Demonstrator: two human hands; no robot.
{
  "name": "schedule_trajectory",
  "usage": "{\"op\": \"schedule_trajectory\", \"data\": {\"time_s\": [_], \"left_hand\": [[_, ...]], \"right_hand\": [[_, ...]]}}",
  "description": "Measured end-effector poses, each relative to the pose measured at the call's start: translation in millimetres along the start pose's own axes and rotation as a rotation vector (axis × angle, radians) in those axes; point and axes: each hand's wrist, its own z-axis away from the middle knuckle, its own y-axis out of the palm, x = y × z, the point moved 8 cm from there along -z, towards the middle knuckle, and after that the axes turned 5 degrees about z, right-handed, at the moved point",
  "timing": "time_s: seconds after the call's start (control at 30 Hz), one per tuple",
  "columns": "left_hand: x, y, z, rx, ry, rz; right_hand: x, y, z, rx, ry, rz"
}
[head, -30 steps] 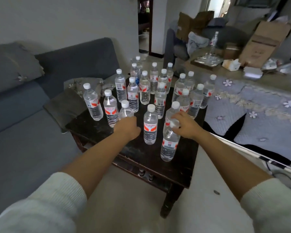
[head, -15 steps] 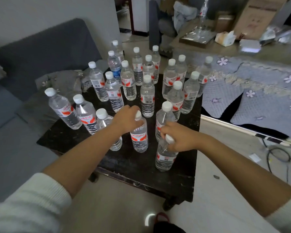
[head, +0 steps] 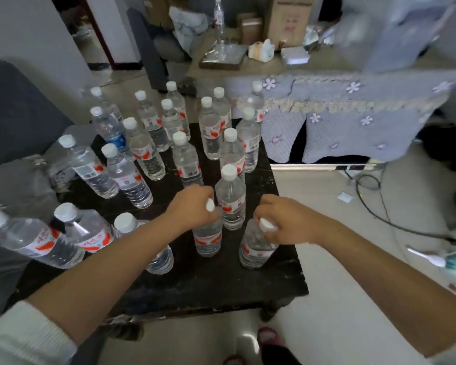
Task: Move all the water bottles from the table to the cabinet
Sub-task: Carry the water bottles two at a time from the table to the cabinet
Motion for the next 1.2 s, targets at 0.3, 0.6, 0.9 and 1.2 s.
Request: {"op": "schedule_trajectory", "data": {"time_s": [0.3,0.6,0.9,1.2], "left_hand": [[-120.5,25.7,-0.9,0.107,0.457,0.033],[-321.4,102.2,49.6,0.220,0.785,0.072],[-528.0,215.5,143.0,0.407,0.915,0.055],[-696.5,317.3,246.4,0.517,1.045,0.045]], "right_hand": [[-45.2,8.6,120.7,-0.217,0.590,-0.149],[-107.4,17.0,351.3,-0.423,1.323,-0.260],[-156.5,62.1,593.8,-0.566,1.650,-0.527],[-198.0,125.7,787.7,-0.566,1.827,-0.658]]}}
